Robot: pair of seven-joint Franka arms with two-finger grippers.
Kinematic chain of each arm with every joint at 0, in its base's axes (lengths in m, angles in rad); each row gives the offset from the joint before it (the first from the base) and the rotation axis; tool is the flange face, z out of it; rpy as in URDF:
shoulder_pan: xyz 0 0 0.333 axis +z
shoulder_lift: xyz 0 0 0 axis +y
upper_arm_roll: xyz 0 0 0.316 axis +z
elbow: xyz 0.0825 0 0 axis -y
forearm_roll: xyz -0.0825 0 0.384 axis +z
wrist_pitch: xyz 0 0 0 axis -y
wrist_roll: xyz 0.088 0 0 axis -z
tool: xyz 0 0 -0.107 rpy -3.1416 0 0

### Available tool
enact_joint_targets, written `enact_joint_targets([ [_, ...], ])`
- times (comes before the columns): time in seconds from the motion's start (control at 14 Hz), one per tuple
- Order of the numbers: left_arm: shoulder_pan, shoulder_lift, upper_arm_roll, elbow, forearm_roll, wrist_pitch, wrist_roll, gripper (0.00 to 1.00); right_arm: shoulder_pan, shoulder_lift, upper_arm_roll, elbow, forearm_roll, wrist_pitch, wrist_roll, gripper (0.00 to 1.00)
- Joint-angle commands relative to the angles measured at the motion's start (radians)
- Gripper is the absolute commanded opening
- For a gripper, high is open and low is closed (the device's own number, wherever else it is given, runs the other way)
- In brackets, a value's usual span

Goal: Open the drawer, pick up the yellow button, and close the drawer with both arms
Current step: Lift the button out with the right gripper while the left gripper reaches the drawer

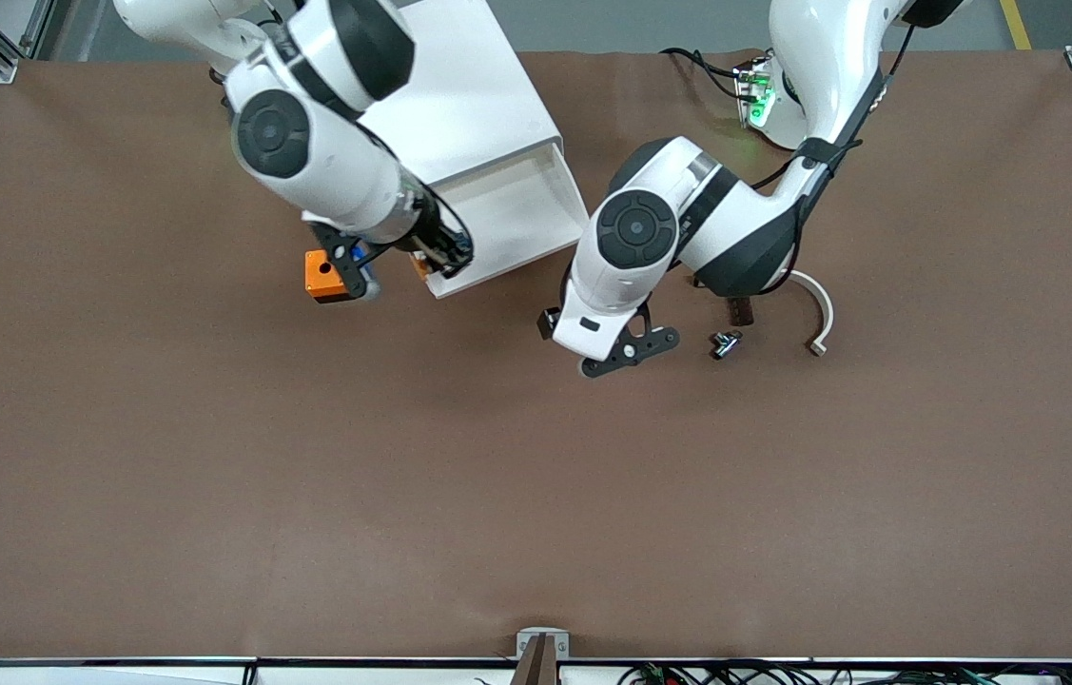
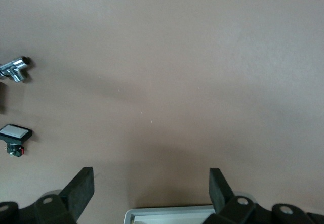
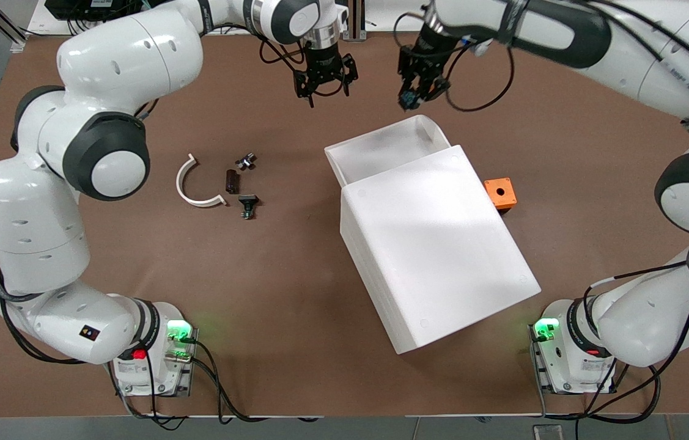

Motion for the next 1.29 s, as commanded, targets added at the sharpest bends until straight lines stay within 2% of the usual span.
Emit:
enact_joint_targets([
  [0.0,-0.033,-0.025,0.0,-0.028,0.015,0.008,-0.014,1.0,-0.126,0.0,0.011,0.041,0.012,-0.084,-0.194,0.0],
  [0.43,-0.107,-0.017,0.0,-0.033,0.013,0.009,-0.014,1.0,-0.367,0.017,0.011,0.03,-0.035,-0.147,-0.676,0.0],
  [1.0,-0.156,0.012,0.001,-0.031,-0.002,0.023,-0.109,1.0,-0.593,0.173,0.011,0.033,-0.242,-0.14,-1.184,0.0],
  [1.22,-0.166,0.012,0.0,-0.031,-0.016,0.021,-0.112,1.0,-0.667,0.241,0.011,0.033,-0.265,-0.094,-1.342,0.0],
])
